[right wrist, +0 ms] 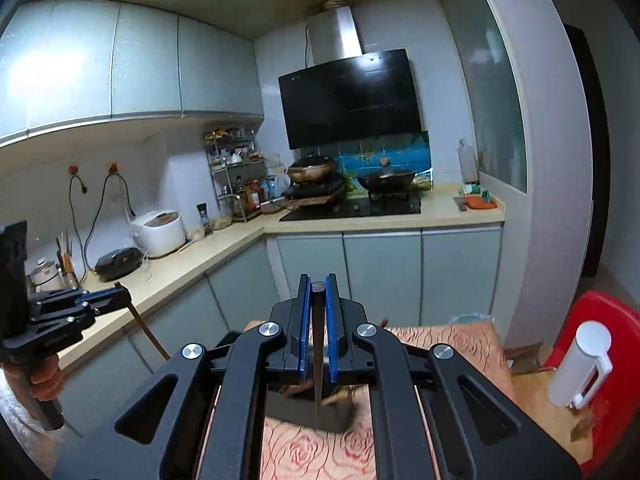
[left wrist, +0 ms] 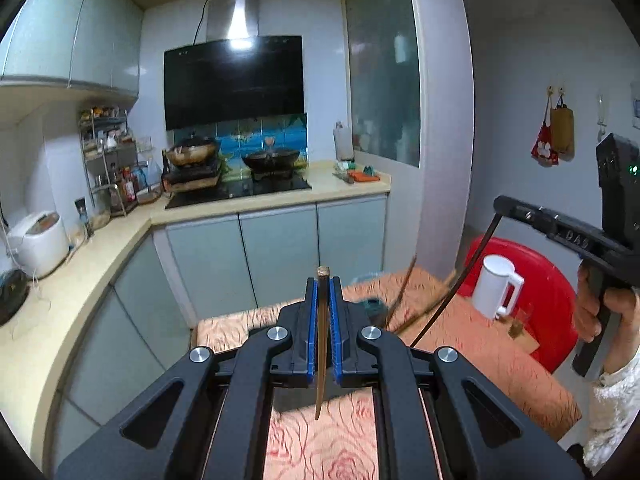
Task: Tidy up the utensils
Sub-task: 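Lower both held chopsticks into the green holder with both tools, then open both tools, releasing the chopsticks into the holder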
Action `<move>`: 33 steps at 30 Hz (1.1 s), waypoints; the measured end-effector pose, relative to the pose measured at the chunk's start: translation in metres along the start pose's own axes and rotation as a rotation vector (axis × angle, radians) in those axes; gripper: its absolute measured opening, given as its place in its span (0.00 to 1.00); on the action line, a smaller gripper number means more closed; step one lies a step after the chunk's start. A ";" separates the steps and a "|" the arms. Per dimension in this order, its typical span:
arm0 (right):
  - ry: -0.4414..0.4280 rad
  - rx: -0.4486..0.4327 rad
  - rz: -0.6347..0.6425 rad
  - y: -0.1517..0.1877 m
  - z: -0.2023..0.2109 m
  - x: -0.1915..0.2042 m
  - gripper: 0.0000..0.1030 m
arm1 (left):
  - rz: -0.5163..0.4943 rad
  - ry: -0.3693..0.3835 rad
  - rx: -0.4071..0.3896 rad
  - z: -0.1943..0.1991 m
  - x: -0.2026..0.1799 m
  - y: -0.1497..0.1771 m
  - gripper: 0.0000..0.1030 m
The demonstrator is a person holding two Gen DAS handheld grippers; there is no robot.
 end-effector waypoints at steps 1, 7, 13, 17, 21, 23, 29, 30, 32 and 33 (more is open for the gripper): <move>0.002 -0.004 0.000 -0.004 -0.003 -0.001 0.08 | -0.010 -0.006 -0.014 -0.001 -0.002 -0.008 0.05; 0.040 -0.021 -0.003 -0.022 -0.028 -0.009 0.08 | -0.023 -0.038 -0.066 -0.022 -0.008 -0.043 0.05; 0.047 0.036 0.015 -0.018 -0.060 -0.007 0.08 | -0.006 -0.054 -0.030 -0.062 -0.003 -0.045 0.05; 0.041 0.094 0.024 -0.008 -0.079 -0.004 0.08 | 0.008 -0.054 0.018 -0.086 0.005 -0.032 0.05; 0.022 0.164 0.018 0.007 -0.098 -0.002 0.08 | 0.013 -0.061 0.064 -0.106 0.012 -0.018 0.06; 0.020 0.193 0.011 0.014 -0.108 -0.002 0.08 | 0.019 -0.065 0.081 -0.113 0.016 -0.011 0.06; 0.003 0.242 -0.001 0.028 -0.124 0.002 0.08 | 0.047 -0.063 0.095 -0.119 0.024 -0.003 0.08; 0.000 0.246 -0.002 0.028 -0.125 0.003 0.10 | 0.049 -0.063 0.093 -0.117 0.025 -0.003 0.16; -0.001 0.250 0.000 0.029 -0.127 0.004 0.17 | 0.053 -0.068 0.083 -0.114 0.026 -0.004 0.38; -0.002 0.246 -0.002 0.028 -0.127 0.004 0.24 | 0.055 -0.072 0.077 -0.112 0.027 -0.004 0.49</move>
Point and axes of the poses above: each gripper's, at about its wrist camera, not at the fingertips, and z roughly against the way its jaws point, x to its left, y to its underside, the point moved 6 cm from there along -z, roughly the way its jaws point, and after that the axes turned 3 degrees about z, right-handed, at the moved point
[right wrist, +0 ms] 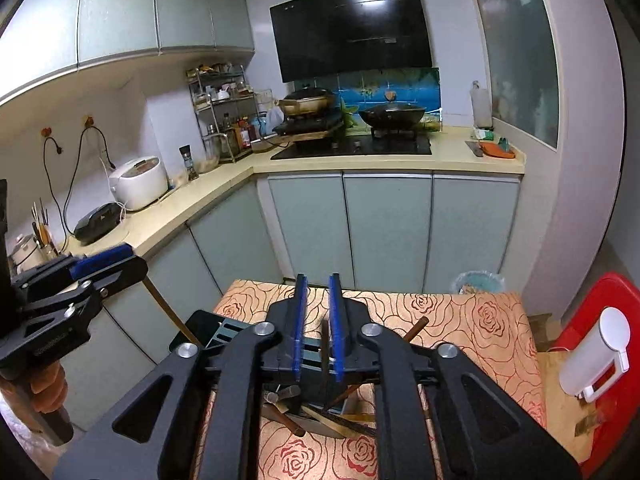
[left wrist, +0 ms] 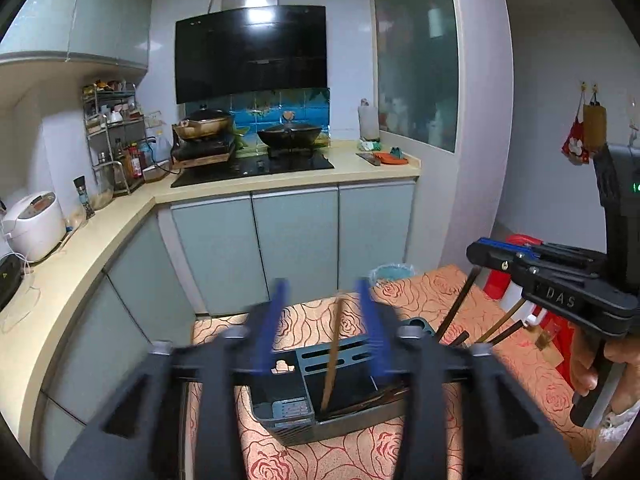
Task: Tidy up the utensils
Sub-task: 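Open both tools, releasing the chopsticks into the holder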
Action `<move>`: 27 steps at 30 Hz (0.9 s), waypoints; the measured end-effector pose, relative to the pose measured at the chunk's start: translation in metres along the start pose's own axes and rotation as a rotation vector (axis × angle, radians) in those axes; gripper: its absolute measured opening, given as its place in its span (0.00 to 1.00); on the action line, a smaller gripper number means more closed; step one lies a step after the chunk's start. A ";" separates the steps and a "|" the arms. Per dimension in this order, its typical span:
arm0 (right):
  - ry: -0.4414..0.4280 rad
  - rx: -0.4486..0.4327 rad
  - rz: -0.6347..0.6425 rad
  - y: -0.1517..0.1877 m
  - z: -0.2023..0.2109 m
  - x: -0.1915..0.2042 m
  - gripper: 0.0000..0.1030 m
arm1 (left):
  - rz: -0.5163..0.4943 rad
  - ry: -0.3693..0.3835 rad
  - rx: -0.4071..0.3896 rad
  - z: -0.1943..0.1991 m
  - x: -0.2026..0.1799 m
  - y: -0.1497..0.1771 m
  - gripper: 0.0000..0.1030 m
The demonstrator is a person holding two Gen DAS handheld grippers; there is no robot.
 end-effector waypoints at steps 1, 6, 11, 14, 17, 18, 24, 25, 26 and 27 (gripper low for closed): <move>0.000 -0.007 -0.005 -0.001 0.001 0.000 0.40 | 0.004 -0.001 -0.009 0.003 0.001 0.000 0.53; 0.010 -0.050 -0.005 -0.005 0.013 0.000 0.48 | 0.025 -0.003 -0.024 0.015 0.006 0.001 0.69; 0.023 -0.090 -0.002 -0.008 0.034 -0.003 0.56 | 0.036 -0.011 -0.035 0.026 0.008 0.008 0.76; 0.033 -0.110 -0.005 -0.006 0.049 -0.005 0.66 | 0.053 -0.021 -0.033 0.033 0.011 0.017 0.80; 0.045 -0.134 -0.017 0.002 0.064 -0.007 0.76 | 0.046 -0.053 -0.048 0.042 0.011 0.028 0.82; 0.049 -0.140 -0.016 0.006 0.069 -0.007 0.79 | 0.043 -0.057 -0.052 0.045 0.011 0.031 0.84; 0.074 -0.158 -0.010 0.040 0.088 -0.003 0.90 | 0.048 -0.088 -0.063 0.062 0.004 0.062 0.88; 0.077 -0.159 -0.010 0.045 0.090 -0.002 0.91 | 0.042 -0.096 -0.065 0.065 0.002 0.067 0.89; 0.082 -0.161 -0.011 0.053 0.093 -0.001 0.92 | 0.036 -0.100 -0.068 0.067 0.000 0.071 0.90; 0.091 -0.164 -0.013 0.059 0.095 -0.001 0.93 | 0.029 -0.104 -0.071 0.070 -0.002 0.076 0.91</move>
Point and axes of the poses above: each gripper's, at about its wrist camera, not at the fingertips, and z roughly against the way its jaws point, x to its left, y to its underside, the point moved 6 cm from there along -z, roughly the way its jaws point, and after that the axes turned 3 degrees about z, right-handed, at the moved point
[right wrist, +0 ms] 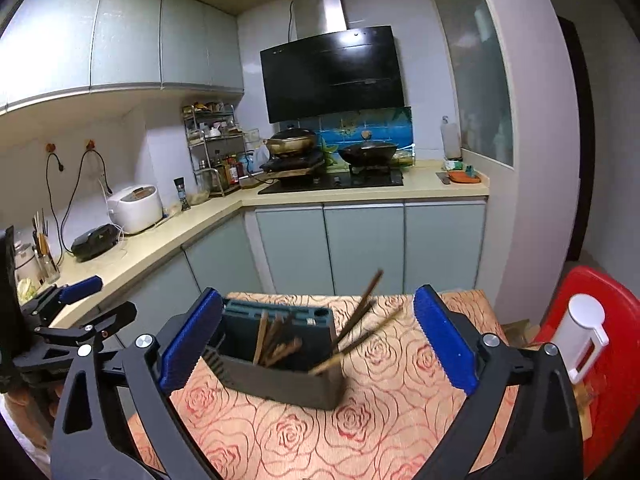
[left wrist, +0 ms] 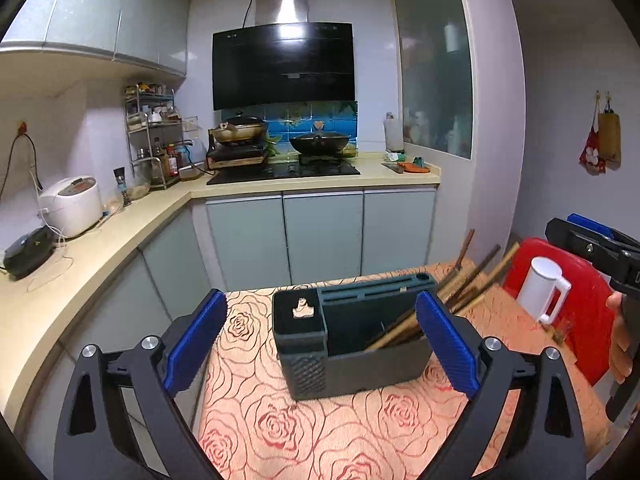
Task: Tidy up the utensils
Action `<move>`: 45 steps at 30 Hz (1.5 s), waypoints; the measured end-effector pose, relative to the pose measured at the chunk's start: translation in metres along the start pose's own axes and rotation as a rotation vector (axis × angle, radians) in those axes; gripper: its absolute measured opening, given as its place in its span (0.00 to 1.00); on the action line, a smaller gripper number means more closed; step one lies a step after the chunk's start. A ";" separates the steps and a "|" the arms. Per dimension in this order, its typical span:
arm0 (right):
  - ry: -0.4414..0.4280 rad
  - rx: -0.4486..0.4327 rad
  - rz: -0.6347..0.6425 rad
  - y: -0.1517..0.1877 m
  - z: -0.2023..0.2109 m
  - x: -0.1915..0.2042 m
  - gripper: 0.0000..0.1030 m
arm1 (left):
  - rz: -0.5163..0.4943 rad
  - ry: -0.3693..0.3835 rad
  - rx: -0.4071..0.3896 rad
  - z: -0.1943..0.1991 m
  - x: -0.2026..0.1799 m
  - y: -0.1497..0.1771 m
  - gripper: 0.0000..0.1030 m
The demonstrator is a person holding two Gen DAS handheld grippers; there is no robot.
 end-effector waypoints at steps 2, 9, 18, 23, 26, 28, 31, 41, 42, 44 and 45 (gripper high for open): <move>0.024 -0.009 0.003 0.014 0.007 0.001 0.93 | -0.010 -0.009 -0.004 0.007 -0.004 0.011 0.92; 0.067 0.006 0.044 0.050 0.020 0.014 0.93 | 0.004 -0.039 -0.011 0.026 -0.010 0.043 0.93; 0.119 0.058 0.129 0.097 0.023 0.029 0.93 | 0.022 -0.061 0.008 0.036 -0.011 0.084 0.93; 0.096 0.080 0.117 0.116 0.023 0.036 0.93 | 0.044 -0.073 0.015 0.038 -0.008 0.103 0.93; 0.093 0.071 0.102 0.120 0.025 0.039 0.93 | 0.058 -0.081 0.005 0.041 -0.006 0.110 0.93; 0.095 0.064 0.100 0.121 0.027 0.040 0.93 | 0.060 -0.091 -0.006 0.043 -0.006 0.111 0.93; 0.109 0.051 0.107 0.122 0.029 0.042 0.93 | 0.059 -0.095 -0.017 0.043 -0.006 0.114 0.93; 0.097 0.044 0.098 0.127 0.037 0.043 0.93 | 0.052 -0.092 0.016 0.040 -0.011 0.122 0.93; 0.099 0.042 0.095 0.127 0.037 0.042 0.93 | 0.048 -0.093 0.015 0.040 -0.012 0.123 0.93; 0.099 0.044 0.088 0.126 0.036 0.041 0.93 | 0.037 -0.095 0.015 0.040 -0.014 0.124 0.93; 0.100 0.047 0.086 0.126 0.036 0.041 0.93 | 0.033 -0.094 0.017 0.039 -0.015 0.124 0.93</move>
Point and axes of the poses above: each gripper's, at about its wrist camera, not at the fingertips, and z roughly against the way its jaws point, x to its left, y to its underside, the point moved 6 cm from there along -z, roughly the way its jaws point, and after that the axes turned 3 degrees about z, right-handed, at the moved point
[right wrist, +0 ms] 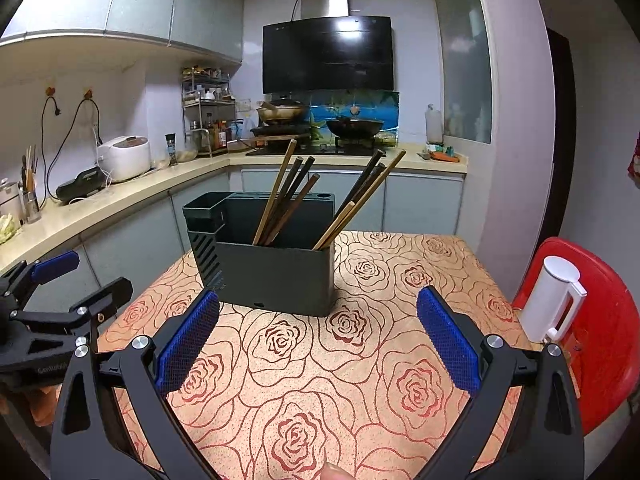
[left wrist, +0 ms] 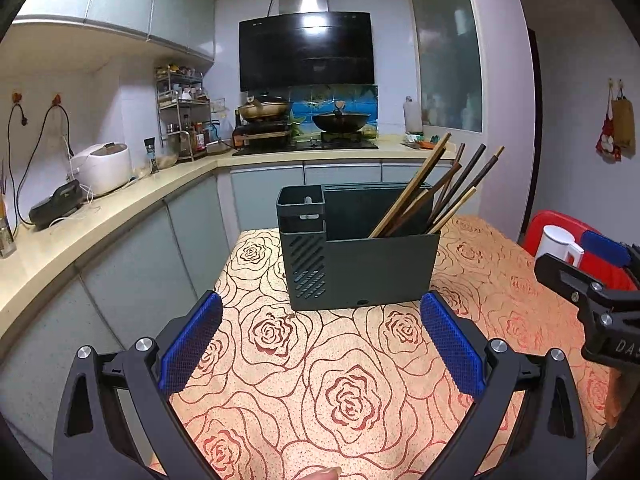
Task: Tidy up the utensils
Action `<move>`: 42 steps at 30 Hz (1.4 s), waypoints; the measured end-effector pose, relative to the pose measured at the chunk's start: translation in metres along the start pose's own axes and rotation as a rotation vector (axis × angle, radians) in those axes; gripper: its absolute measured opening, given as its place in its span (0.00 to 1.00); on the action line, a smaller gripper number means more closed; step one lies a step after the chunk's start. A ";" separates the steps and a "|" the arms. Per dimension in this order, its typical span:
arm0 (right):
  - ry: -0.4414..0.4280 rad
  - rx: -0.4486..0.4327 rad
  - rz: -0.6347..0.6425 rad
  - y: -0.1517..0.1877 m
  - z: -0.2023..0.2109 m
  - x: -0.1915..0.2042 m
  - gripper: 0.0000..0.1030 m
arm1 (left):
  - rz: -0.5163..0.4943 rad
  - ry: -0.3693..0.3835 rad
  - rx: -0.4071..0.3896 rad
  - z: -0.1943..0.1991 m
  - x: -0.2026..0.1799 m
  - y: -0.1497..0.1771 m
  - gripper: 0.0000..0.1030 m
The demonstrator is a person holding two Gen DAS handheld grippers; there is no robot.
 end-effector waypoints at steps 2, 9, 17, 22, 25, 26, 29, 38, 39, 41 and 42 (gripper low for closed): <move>0.001 0.005 -0.004 0.001 -0.001 -0.001 0.93 | 0.001 0.004 0.005 -0.001 0.000 0.001 0.93; -0.002 0.008 -0.010 0.002 -0.001 0.000 0.93 | 0.008 -0.003 0.009 -0.003 0.002 0.001 0.93; 0.001 0.018 -0.024 0.004 -0.003 0.000 0.93 | 0.039 0.005 0.018 -0.004 0.007 0.002 0.93; 0.001 0.020 -0.025 0.005 -0.003 -0.001 0.93 | 0.008 -0.009 0.010 -0.004 0.003 0.004 0.93; 0.000 0.023 -0.026 0.006 -0.003 0.000 0.93 | 0.007 -0.007 0.011 -0.004 0.002 0.004 0.93; 0.000 0.023 -0.027 0.006 -0.004 0.000 0.93 | 0.007 -0.006 0.011 -0.004 0.002 0.004 0.93; -0.001 0.024 -0.026 0.007 -0.004 0.000 0.93 | 0.012 -0.006 0.013 -0.004 0.002 0.005 0.93; -0.003 0.029 -0.019 0.009 -0.006 0.004 0.93 | 0.016 -0.018 0.006 -0.003 0.004 0.005 0.93; -0.004 0.031 -0.019 0.009 -0.006 0.005 0.93 | 0.015 -0.020 0.006 -0.004 0.004 0.005 0.93; -0.002 0.032 -0.018 0.009 -0.006 0.005 0.93 | 0.015 -0.020 0.007 -0.003 0.004 0.006 0.93; -0.001 0.031 -0.017 0.009 -0.006 0.006 0.93 | 0.016 -0.022 0.007 -0.003 0.005 0.006 0.93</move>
Point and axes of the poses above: each gripper's, at about its wrist camera, not at the fingertips, and z roughly against the way its jaws point, x to its left, y to its underside, the point moved 6 cm from there along -z, roughly the way its jaws point, and after that the axes turned 3 degrees about z, right-handed, at the moved point
